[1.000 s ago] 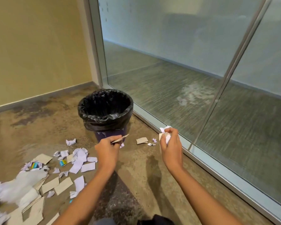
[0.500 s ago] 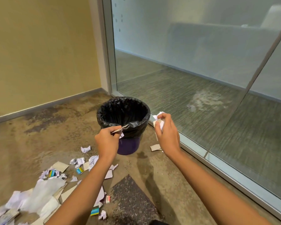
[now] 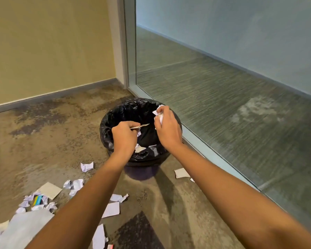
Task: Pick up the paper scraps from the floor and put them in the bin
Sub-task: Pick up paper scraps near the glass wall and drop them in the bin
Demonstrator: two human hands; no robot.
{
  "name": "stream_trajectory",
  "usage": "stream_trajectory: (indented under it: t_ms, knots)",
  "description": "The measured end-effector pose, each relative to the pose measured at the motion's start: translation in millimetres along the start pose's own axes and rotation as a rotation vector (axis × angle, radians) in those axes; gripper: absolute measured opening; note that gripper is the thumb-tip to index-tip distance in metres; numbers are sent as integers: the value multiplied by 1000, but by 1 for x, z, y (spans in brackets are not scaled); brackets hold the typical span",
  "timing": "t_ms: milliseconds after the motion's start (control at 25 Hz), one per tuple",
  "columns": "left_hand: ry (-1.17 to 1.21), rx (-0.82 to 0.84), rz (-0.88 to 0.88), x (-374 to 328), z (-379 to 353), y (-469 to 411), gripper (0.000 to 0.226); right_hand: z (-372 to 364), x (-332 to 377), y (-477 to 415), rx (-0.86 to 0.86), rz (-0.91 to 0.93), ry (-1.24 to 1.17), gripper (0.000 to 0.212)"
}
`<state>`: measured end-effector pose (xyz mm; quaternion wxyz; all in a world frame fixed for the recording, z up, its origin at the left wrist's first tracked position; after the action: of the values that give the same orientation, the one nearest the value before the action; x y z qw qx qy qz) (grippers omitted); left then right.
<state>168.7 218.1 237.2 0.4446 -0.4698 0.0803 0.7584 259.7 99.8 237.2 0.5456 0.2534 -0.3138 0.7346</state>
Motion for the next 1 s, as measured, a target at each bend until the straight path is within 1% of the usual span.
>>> stream_trajectory:
  t_ms: [120, 240, 320, 360, 440, 560, 640, 680, 760, 880, 960, 1000]
  knots:
    - [-38, 78, 59, 16, -20, -17, 32, -31, -7, -32, 120, 15, 16, 20]
    - [-120, 200, 119, 33, -31, -29, 43, -50, -16, -49, 245, 10, -50, 27]
    - [-167, 291, 118, 41, -32, -35, 51, -51, -21, -52, 245, 43, -93, 31]
    - [-169, 303, 107, 44, -30, -36, 52, -48, -23, -51, 216, 59, -117, 31]
    - [-113, 245, 79, 44, -29, -39, 44, -34, -27, -50, 112, 95, -165, 29]
    - [-8, 83, -80, 22, -34, -31, 20, -3, -42, -40, -74, 137, -218, 25]
    - [-32, 24, -248, -3, -43, -14, 14, 17, -63, -27, -165, 111, -236, 22]
    - [-50, 26, -339, -15, -50, -3, 13, 25, -76, -20, -203, 87, -230, 22]
    - [-59, 84, -496, -29, -74, 23, 12, 33, -108, -5, -253, 34, -198, 22]
    - [-39, 219, -655, -27, -122, 65, 11, 30, -166, 14, -256, -55, -136, 22]
    - [-20, 304, -699, -17, -153, 88, 11, 21, -204, 24, -227, -100, -89, 23]
    - [-15, 344, -685, -9, -168, 97, 12, 15, -221, 27, -201, -129, -66, 23]
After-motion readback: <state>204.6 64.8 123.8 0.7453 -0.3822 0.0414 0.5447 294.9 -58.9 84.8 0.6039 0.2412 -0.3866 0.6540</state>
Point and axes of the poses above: each hand's wrist, its own y-axis away from the middle knuckle, its own z-axis out of the back of the hand, x = y × z, the point moved 4 cm from there along -y, towards the middle knuckle, and after that the axes turned 13 degrees about -z, right-handed, at the moved point
